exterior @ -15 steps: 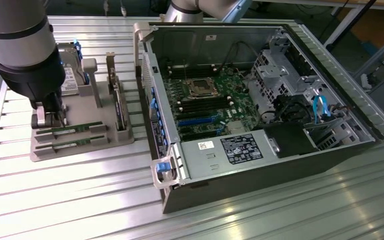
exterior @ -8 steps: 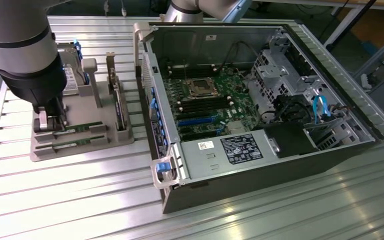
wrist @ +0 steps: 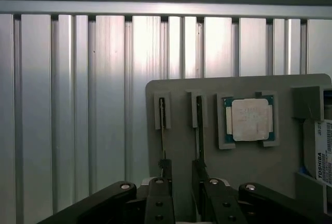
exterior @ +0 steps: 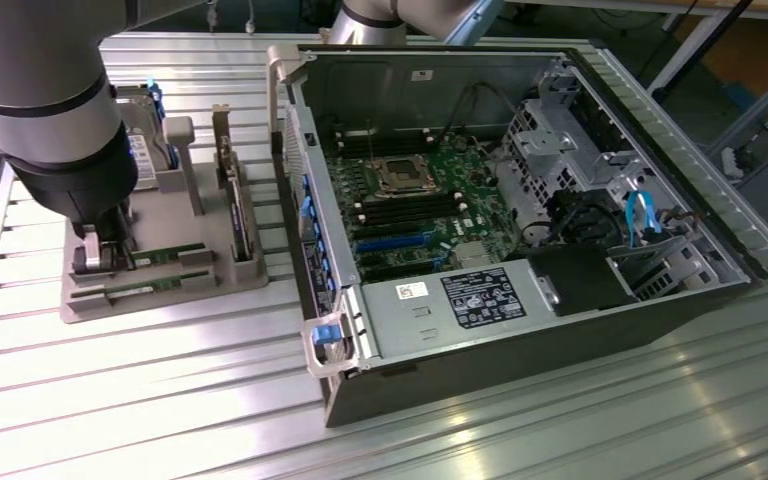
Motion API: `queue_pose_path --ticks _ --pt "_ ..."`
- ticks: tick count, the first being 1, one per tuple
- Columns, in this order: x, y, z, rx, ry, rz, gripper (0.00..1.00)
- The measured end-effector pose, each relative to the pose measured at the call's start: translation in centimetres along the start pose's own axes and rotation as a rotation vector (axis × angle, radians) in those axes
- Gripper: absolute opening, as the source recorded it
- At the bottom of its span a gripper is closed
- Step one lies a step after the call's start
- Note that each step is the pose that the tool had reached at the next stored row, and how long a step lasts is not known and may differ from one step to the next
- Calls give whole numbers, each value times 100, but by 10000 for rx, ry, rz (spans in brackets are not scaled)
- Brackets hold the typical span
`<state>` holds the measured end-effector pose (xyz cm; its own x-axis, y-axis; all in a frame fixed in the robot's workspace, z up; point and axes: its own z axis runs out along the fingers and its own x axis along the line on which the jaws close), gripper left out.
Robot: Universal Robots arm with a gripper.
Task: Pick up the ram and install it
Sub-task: 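Pick up the ram and move it above insertion slot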
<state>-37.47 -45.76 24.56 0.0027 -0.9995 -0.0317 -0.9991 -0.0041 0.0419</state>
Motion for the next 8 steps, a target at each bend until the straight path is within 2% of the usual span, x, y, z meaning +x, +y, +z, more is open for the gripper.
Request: queue_pose_path --ticks 4,8 --pt "2 0 44 1 0 0 30" --pt "2 0 47 1 0 -1 30"
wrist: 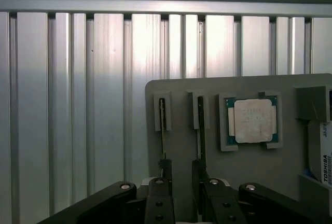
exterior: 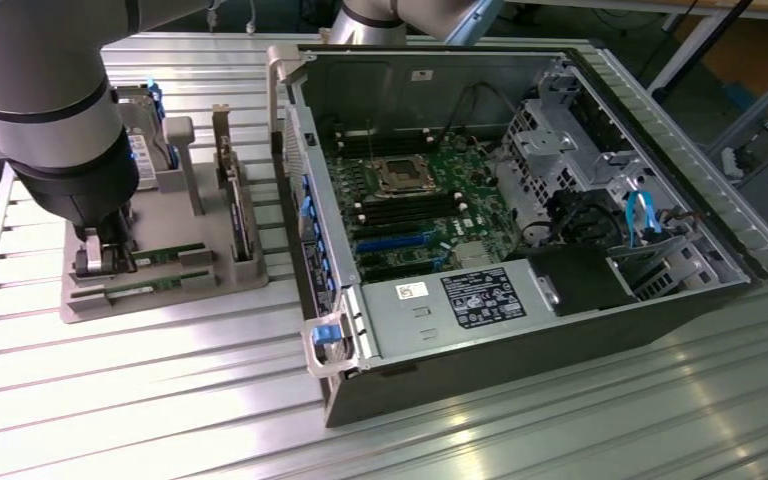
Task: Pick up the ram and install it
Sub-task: 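Pick up the ram and move it above insertion slot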
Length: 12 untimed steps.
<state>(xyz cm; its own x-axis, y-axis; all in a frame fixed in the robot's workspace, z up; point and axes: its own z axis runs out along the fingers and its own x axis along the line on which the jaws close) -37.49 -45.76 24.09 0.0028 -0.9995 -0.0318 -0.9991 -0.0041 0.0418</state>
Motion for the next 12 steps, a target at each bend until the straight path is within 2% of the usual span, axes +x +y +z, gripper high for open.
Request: queue_pose_path --ticks 8,12 --pt "111 1 -3 0 -23 -1 30" --pt "116 1 -4 0 -40 0 30"
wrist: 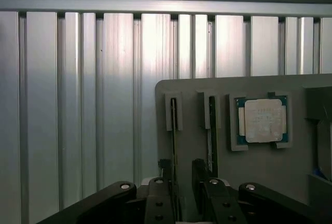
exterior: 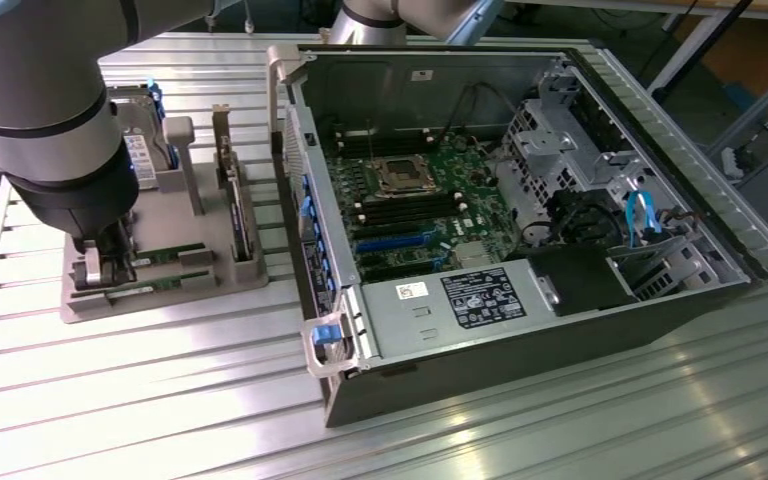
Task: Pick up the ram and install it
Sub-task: 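Pick up the ram and move it above insertion slot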
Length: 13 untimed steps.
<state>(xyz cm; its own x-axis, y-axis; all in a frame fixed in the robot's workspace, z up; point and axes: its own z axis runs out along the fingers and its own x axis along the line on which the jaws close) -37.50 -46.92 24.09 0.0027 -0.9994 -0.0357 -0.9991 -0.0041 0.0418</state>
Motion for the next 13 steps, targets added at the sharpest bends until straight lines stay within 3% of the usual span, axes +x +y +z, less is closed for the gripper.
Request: queue_pose_path --ticks 13 --pt "5 -4 122 1 0 -1 30"
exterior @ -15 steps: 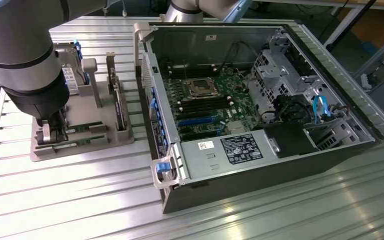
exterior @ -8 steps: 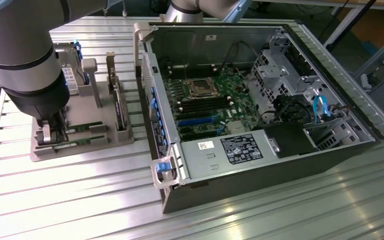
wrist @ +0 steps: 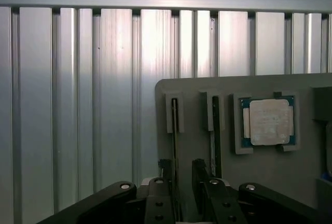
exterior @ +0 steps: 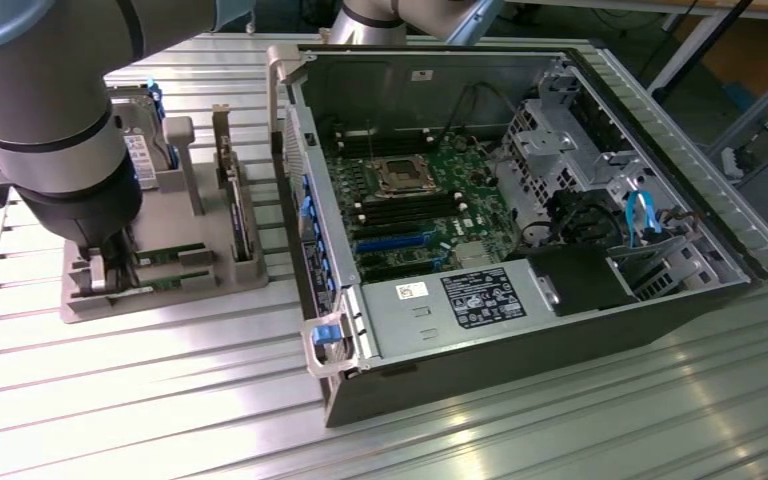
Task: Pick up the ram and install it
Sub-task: 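Pick up the ram and move it above insertion slot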
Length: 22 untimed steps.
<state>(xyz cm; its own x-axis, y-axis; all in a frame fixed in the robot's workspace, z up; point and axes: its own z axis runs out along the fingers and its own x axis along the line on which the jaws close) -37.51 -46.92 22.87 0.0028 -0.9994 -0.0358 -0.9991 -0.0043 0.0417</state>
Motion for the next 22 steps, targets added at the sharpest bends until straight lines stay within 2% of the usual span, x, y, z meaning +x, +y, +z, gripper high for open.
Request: queue_pose_path --ticks 4,14,22 --pt "2 0 59 -1 0 0 30" --pt "5 2 135 -2 1 0 30" --pt "5 -48 135 0 0 0 30"
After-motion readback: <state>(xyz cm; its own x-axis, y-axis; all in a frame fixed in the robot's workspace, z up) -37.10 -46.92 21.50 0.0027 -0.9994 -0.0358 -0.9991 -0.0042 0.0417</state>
